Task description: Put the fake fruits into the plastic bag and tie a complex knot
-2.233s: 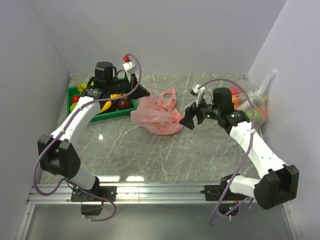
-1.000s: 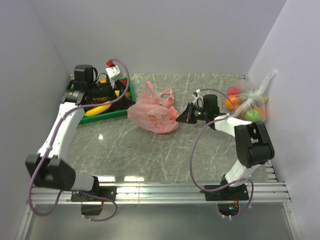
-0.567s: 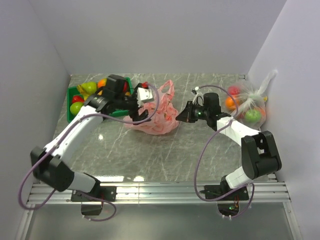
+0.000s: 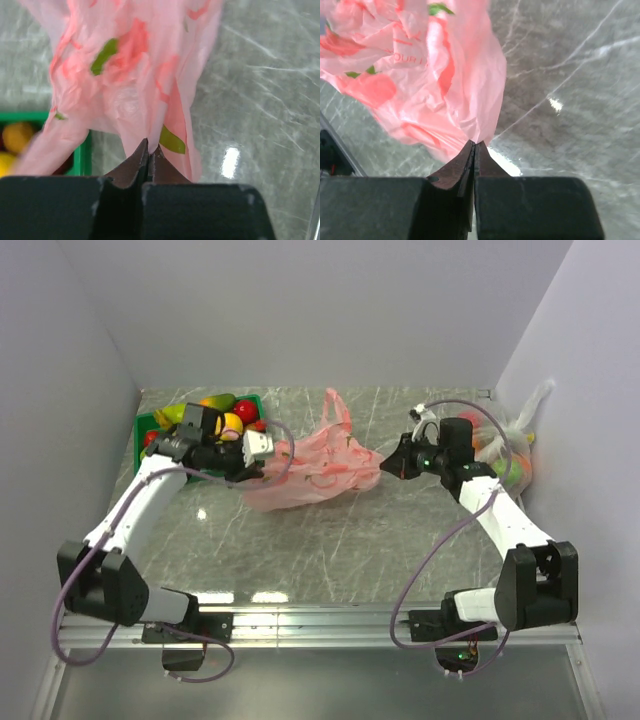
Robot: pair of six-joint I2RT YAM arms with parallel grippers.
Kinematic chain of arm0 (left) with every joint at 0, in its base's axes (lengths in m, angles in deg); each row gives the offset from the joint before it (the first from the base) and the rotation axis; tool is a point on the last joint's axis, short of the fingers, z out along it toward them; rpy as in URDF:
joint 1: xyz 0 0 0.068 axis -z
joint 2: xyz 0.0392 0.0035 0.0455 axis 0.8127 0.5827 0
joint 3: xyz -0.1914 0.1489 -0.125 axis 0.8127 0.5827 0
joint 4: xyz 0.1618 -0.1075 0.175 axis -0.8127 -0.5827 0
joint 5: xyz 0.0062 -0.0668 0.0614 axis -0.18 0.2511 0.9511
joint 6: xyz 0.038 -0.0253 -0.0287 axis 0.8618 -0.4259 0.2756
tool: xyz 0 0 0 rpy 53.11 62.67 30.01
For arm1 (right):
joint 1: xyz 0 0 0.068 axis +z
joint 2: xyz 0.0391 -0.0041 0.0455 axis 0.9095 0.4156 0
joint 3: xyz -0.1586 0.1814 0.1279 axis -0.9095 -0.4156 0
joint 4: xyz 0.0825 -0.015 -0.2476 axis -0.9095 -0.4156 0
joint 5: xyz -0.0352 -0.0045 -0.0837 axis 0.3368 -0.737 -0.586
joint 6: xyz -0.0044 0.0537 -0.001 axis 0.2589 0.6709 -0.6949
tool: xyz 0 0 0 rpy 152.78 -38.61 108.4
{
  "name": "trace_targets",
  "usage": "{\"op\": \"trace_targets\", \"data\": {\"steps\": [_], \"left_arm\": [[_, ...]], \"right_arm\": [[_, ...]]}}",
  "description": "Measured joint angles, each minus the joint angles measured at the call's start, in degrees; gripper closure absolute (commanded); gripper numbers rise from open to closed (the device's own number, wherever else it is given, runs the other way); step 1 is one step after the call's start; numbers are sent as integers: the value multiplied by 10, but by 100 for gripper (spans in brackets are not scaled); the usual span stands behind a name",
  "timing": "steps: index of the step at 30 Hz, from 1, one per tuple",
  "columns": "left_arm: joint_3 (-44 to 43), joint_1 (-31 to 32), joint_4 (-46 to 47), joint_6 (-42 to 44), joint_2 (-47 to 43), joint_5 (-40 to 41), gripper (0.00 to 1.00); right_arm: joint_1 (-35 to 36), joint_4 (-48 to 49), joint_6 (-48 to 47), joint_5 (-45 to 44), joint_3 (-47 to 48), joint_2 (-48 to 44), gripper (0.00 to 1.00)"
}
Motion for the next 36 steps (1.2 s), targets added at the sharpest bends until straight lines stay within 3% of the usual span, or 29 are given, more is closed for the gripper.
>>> {"op": "trace_targets", "data": {"steps": [3,6,7,9,10,12,14,15,16,19,24,29,32,36], "left_arm": [[42,7,0,33,-39,-40,100],[115,57,24,36,-68,-58,99],[138,80,38,31,-72,-59,84],[172,129,60,16,-75,-55,68],[183,153,62,9,-75,-55,50],[187,194,63,-14,-75,-60,42],[178,221,63,-42,-77,-73,34],[169,227,63,-63,-78,-80,33],[158,231,66,-84,-82,-88,33],[119,225,109,-184,-112,-102,34],[119,133,215,-352,-186,-106,34],[155,69,303,-449,-233,-32,31],[173,69,315,-460,-210,0,29],[198,69,325,-473,-176,33,11]], "right_arm": [[-17,-23,-41,19,22,0,100],[-27,-38,-65,23,34,7,100],[-29,-40,-69,22,37,11,100],[-29,-42,-89,11,47,30,100],[-30,-42,-99,5,54,42,100],[-29,-35,-130,-3,65,68,100],[-23,-24,-159,-10,73,90,90],[-20,-20,-174,-16,80,102,69],[-16,-17,-186,-21,90,115,60],[-5,-12,-212,-42,145,154,34],[2,-34,-195,-79,303,186,25],[15,-106,-99,-89,443,179,22],[61,-164,-38,-117,461,174,20],[136,-239,33,-185,431,193,17]]}}
